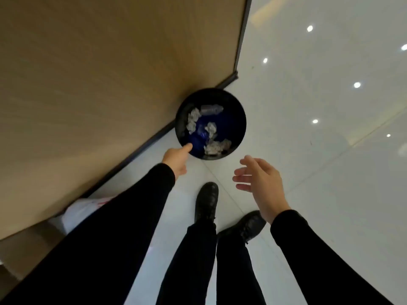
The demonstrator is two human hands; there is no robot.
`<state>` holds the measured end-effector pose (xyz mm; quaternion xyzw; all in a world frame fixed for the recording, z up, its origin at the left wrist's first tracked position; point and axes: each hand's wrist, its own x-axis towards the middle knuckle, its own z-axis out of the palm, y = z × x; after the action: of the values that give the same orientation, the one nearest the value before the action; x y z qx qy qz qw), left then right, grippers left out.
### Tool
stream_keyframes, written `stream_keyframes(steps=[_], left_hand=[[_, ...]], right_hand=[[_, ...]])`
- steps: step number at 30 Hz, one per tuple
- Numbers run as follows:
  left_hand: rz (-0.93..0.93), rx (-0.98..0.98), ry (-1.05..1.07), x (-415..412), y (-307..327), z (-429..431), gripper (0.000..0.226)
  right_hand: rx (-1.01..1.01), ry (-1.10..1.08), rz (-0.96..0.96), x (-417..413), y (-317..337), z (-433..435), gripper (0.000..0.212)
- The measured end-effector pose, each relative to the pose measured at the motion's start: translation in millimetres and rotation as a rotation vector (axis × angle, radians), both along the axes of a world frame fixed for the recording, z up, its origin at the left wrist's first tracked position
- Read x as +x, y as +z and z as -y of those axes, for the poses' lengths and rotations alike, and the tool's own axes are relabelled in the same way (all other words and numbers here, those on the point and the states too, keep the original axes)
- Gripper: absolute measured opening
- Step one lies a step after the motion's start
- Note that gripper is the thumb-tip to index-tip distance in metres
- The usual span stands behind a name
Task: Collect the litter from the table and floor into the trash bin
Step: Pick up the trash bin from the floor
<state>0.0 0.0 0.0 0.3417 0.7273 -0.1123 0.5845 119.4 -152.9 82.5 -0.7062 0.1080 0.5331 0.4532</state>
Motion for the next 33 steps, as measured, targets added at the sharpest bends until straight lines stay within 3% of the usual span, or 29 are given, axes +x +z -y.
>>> stream_keyframes(steps=[2,5,10,13,17,23,28,33], left_hand=[[0.082,-0.034,0.103,4.0,-27.6,-1.1,0.059],[0.173,-0.055,0.19,7.3,-59.8,3.2,0.047],[0.069,0.117,0.06,12.3,-75.8,7.6,0.04],[0.113,0.147,0.098,24.5,-53.5,9.4,0.043],[0.179,0.215,-0.057,38.4,16.8,9.0,0.038],[0.278,0.31,-0.416,74.7,168.7,19.6,0.017],[0.468,0.366,-0.654,127.1,314.7,49.5,0.012],[0.685,0.354,-0.822,171.3,446.9,90.7,0.014]], right_hand=[[-0.002,0.006,0.007,-2.3,-21.4,0.8,0.022],[-0.017,0.031,0.004,-4.5,-44.6,5.8,0.021],[-0.015,0.032,0.027,2.7,-48.2,13.0,0.012],[-0.023,-0.005,0.055,10.6,-32.8,18.7,0.014],[-0.04,-0.081,0.052,23.4,12.5,28.4,0.031],[-0.019,-0.175,-0.046,51.6,124.0,46.6,0.076],[0.078,-0.19,-0.021,82.4,247.3,78.5,0.05],[0.148,-0.439,0.067,104.7,364.6,141.8,0.014]])
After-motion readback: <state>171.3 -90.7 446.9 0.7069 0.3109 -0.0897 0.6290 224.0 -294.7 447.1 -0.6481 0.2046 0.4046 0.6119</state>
